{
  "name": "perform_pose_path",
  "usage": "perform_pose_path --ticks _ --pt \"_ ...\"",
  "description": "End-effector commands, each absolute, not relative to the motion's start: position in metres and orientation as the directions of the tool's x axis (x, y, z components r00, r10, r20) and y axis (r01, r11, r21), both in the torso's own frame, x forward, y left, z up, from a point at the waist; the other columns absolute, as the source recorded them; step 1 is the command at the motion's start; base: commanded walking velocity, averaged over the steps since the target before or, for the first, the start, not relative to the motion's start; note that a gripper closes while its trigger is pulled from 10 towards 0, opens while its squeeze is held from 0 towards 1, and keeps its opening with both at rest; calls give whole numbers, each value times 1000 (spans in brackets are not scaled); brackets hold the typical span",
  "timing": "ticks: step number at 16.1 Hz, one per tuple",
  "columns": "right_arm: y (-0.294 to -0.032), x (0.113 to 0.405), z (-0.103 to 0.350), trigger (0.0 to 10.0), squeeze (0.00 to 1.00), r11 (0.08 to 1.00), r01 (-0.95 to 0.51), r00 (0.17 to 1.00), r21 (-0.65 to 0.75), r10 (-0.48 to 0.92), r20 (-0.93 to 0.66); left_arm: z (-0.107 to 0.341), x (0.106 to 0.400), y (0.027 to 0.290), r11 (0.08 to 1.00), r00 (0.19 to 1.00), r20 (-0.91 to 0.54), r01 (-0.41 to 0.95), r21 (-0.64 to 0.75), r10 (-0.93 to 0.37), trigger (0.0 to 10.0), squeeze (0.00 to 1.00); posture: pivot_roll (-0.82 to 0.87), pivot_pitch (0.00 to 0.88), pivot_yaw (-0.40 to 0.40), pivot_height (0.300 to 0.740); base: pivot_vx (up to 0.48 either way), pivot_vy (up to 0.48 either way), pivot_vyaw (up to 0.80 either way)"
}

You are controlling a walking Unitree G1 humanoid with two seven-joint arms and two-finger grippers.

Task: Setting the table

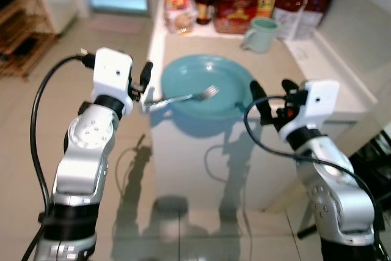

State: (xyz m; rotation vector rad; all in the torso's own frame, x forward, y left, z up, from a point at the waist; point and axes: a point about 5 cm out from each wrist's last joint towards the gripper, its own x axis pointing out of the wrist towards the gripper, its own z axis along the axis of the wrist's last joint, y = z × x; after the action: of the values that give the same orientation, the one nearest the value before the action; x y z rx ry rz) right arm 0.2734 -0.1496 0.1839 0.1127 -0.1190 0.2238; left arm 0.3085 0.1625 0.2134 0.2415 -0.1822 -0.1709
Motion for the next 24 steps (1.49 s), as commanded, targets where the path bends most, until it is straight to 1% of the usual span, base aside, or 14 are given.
perform_pose_path --ticks 1,5,7,8,9,10,12,13,15,16,18,21,22,24 --pt "-161 271 186 10000 0 973 -208 973 96 196 123 225 309 153 952 953 196 182 245 -232 10000 0 41 38 -65 740 420 0 0" --pt "-160 270 191 10000 0 957 -276 956 93 263 132 234 311 163 957 953 214 160 241 -213 10000 0 44 39 -68 740 413 0 0" --pt "-157 274 202 10000 0 932 -355 929 78 342 144 239 311 169 949 956 181 182 259 -233 10000 0 41 40 -65 740 0 0 0" --pt "-154 279 204 10000 0 924 -378 921 58 369 123 241 310 169 943 953 176 194 272 -246 10000 0 42 41 -67 740 0 0 0" --pt "-149 291 206 10000 0 907 -421 906 19 420 51 244 309 168 932 945 173 219 289 -276 10000 0 43 41 -68 740 0 0 0" --pt "-145 302 205 10000 0 894 -447 894 13 447 -5 244 307 167 921 938 160 249 301 -307 10000 0 46 44 -74 740 0 0 0" --pt "-136 319 203 10000 0 867 -497 863 41 499 -75 244 303 168 897 930 127 286 337 -345 10000 0 46 45 -75 740 0 0 0" --pt "-125 338 199 10000 0 816 -574 804 74 578 -137 244 300 172 880 925 99 312 358 -368 10000 0 56 52 -89 740 0 0 0" --pt "-119 350 197 10000 0 782 -616 762 100 623 -177 244 296 176 862 916 73 341 375 -394 10000 0 66 55 -97 740 0 0 0" --pt "-119 360 197 10000 0 770 -627 740 118 636 -220 245 293 178 842 906 45 373 390 -422 10000 0 69 57 -101 740 0 0 0" --pt "-124 374 194 10000 0 762 -618 699 192 645 -309 242 289 183 837 909 18 376 398 -417 10000 0 80 55 -109 740 0 0 0" --pt "-131 385 194 10000 0 763 -582 685 280 646 -338 241 288 182 836 906 9 388 389 -424 10000 0 79 55 -111 740 0 0 0" --pt "-134 388 191 10000 0 772 -566 684 289 636 -358 240 288 180 828 901 0 400 393 -435 10000 0 78 56 -113 740 0 0 0" --pt "-143 391 184 10000 0 804 -543 701 243 593 -396 241 287 177 825 897 -2 407 392 -442 10000 0 80 56 -113 740 0 0 0"
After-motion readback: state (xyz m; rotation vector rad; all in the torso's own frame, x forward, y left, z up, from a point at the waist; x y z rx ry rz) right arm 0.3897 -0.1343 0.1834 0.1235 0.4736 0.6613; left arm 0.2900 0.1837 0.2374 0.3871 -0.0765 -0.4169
